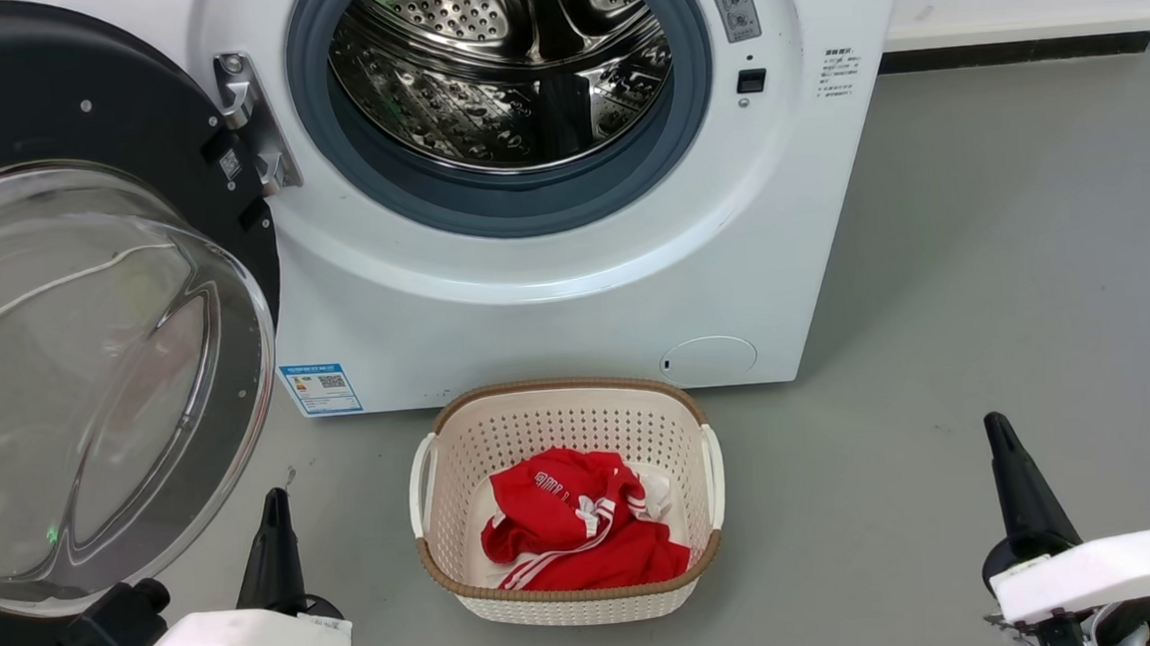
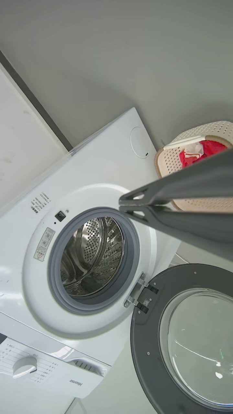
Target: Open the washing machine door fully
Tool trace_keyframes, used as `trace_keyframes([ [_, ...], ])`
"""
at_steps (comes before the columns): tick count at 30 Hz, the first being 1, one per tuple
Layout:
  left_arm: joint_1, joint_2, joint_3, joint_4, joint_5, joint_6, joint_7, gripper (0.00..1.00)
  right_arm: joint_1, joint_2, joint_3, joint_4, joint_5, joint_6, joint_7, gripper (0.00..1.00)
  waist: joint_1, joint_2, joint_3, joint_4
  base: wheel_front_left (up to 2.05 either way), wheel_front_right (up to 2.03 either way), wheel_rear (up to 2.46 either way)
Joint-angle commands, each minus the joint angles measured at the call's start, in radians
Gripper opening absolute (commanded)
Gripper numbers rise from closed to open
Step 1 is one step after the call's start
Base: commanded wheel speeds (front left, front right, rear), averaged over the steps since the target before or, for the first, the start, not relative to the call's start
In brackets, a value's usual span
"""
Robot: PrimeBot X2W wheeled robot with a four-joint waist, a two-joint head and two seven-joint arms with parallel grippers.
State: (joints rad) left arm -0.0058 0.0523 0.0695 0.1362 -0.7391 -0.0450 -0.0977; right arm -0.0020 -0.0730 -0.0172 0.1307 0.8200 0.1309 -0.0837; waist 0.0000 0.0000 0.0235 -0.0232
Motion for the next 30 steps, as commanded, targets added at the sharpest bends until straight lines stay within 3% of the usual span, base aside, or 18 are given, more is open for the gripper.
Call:
trace_keyframes([
  [1, -0.028, 0.003, 0.004, -0.006, -0.032, -0.008, 0.009, 0.00, -0.030, -0.008, -0.002, -0.006, 0.032, 0.000, 0.005, 0.00, 0.0000, 0.0000, 0.000, 0.000, 0.00, 0.00, 0.00],
  [30, -0.064, 0.001, 0.023, 0.043, -0.393, -0.044, 0.097, 0.00, -0.064, -0.011, -0.022, 0.044, 0.377, 0.000, 0.072, 0.00, 0.0000, 0.0000, -0.007, 0.008, 0.00, 0.00, 0.00],
])
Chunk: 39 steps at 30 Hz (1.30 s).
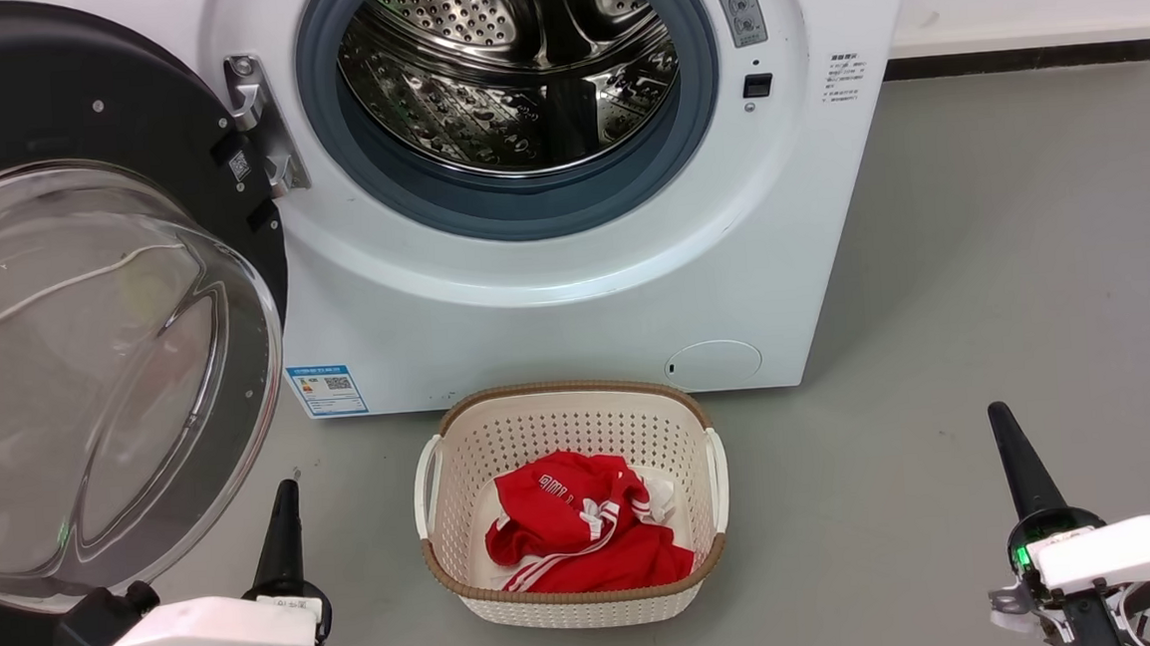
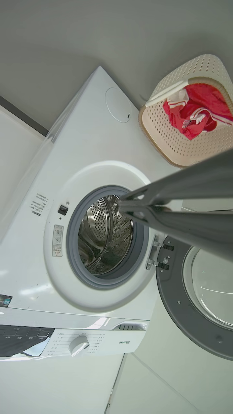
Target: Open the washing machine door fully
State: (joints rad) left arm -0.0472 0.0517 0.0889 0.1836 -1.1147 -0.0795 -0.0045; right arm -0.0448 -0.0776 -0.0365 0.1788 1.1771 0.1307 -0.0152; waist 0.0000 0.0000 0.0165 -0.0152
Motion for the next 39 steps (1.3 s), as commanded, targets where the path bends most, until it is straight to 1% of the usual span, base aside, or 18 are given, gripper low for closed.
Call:
trace_keyframes([
  [1, -0.024, 0.001, 0.004, -0.003, -0.029, -0.010, 0.007, 0.00, -0.022, -0.006, -0.004, -0.003, 0.029, 0.000, 0.005, 0.00, 0.0000, 0.0000, 0.000, 0.000, 0.00, 0.00, 0.00],
  [19, -0.042, 0.000, 0.013, 0.023, -0.208, -0.027, 0.051, 0.00, -0.041, -0.004, -0.017, 0.023, 0.198, 0.000, 0.042, 0.00, 0.0000, 0.0000, -0.005, 0.005, 0.00, 0.00, 0.00],
  [39, -0.057, -0.001, 0.022, 0.047, -0.378, -0.043, 0.092, 0.00, -0.056, 0.000, -0.033, 0.048, 0.354, 0.000, 0.077, 0.00, 0.0000, 0.0000, -0.009, 0.011, 0.00, 0.00, 0.00],
])
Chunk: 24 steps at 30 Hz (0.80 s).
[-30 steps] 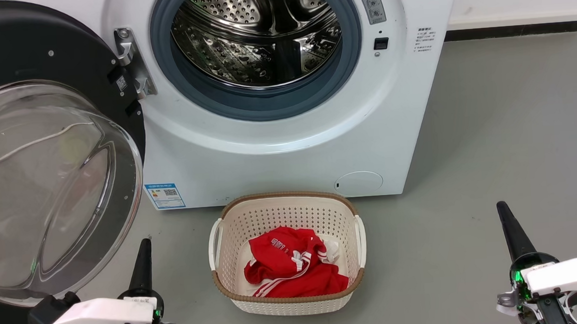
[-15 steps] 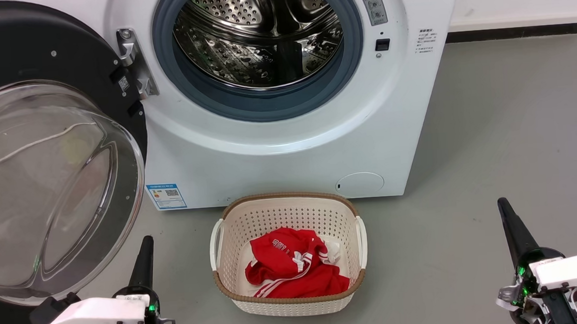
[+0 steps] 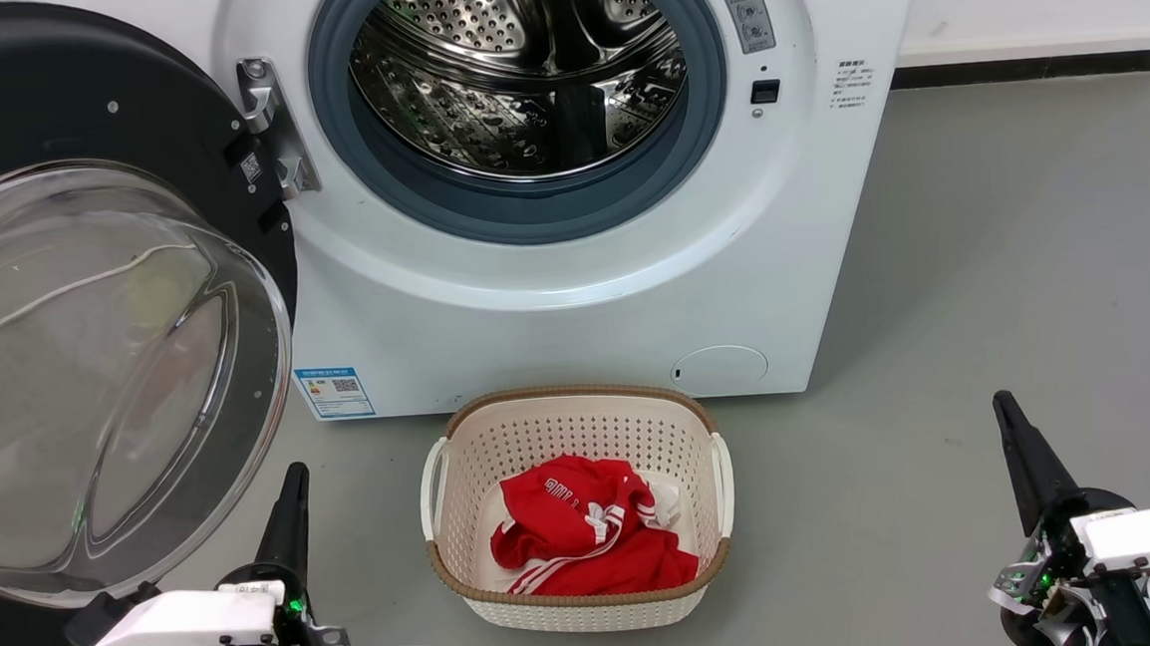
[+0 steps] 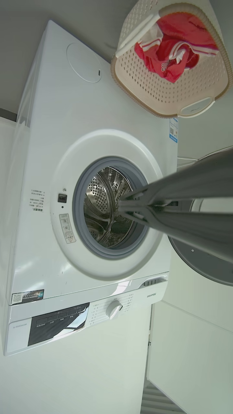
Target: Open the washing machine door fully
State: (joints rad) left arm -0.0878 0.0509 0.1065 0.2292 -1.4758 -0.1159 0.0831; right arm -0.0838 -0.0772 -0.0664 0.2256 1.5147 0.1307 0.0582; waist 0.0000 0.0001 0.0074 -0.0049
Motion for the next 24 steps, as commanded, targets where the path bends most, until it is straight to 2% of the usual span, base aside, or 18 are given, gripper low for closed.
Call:
trace_keyframes([
  [1, -0.018, 0.000, 0.004, 0.003, -0.025, -0.008, 0.006, 0.00, -0.018, 0.000, -0.004, 0.002, 0.024, 0.000, 0.006, 0.00, 0.0000, -0.0001, 0.000, 0.001, 0.00, 0.00, 0.00],
  [18, -0.027, -0.001, 0.010, 0.019, -0.142, -0.018, 0.036, 0.00, -0.028, 0.004, -0.015, 0.020, 0.131, 0.000, 0.032, 0.00, 0.0000, -0.0001, -0.004, 0.005, 0.00, 0.00, 0.00],
  [24, -0.026, -0.001, 0.010, 0.018, -0.138, -0.017, 0.035, 0.00, -0.028, 0.006, -0.018, 0.019, 0.123, 0.000, 0.033, 0.00, 0.0000, -0.0001, -0.004, 0.005, 0.00, 0.00, 0.00],
])
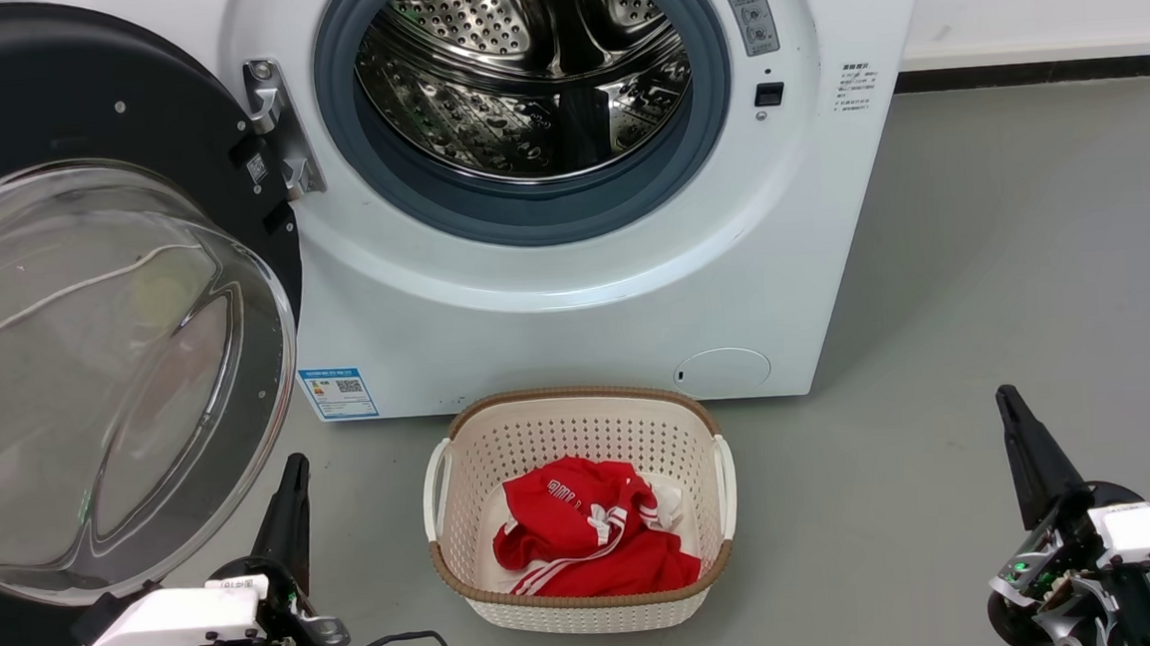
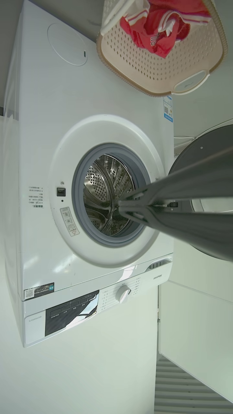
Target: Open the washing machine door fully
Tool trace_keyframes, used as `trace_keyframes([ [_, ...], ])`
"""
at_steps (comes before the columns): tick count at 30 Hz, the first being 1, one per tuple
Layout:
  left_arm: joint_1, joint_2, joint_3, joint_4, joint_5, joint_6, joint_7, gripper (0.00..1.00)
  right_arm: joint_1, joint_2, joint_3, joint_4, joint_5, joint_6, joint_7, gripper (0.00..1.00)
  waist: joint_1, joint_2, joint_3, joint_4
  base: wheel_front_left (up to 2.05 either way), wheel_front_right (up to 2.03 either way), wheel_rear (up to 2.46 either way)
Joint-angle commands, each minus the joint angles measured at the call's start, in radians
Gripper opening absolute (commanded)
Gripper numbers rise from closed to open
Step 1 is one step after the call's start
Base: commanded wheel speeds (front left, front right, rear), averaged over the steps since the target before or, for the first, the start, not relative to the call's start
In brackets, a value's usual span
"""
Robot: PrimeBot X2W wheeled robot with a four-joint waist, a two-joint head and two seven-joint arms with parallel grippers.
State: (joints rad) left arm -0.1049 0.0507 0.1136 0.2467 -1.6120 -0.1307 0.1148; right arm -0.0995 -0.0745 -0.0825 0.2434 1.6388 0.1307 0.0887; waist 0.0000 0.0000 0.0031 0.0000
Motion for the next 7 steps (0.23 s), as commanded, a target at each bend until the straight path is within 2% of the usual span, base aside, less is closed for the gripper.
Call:
trace_keyframes([
  [1, -0.009, -0.001, 0.003, 0.001, -0.002, -0.002, 0.003, 0.00, -0.012, 0.003, -0.002, 0.001, -0.001, 0.000, 0.003, 0.00, 0.0000, 0.0000, 0.000, 0.000, 0.00, 0.00, 0.00],
  [7, -0.009, -0.001, 0.003, 0.001, -0.002, -0.002, 0.003, 0.00, -0.013, 0.005, -0.004, 0.001, -0.003, 0.000, 0.006, 0.00, 0.0000, 0.0000, 0.000, 0.000, 0.00, 0.00, 0.00],
])
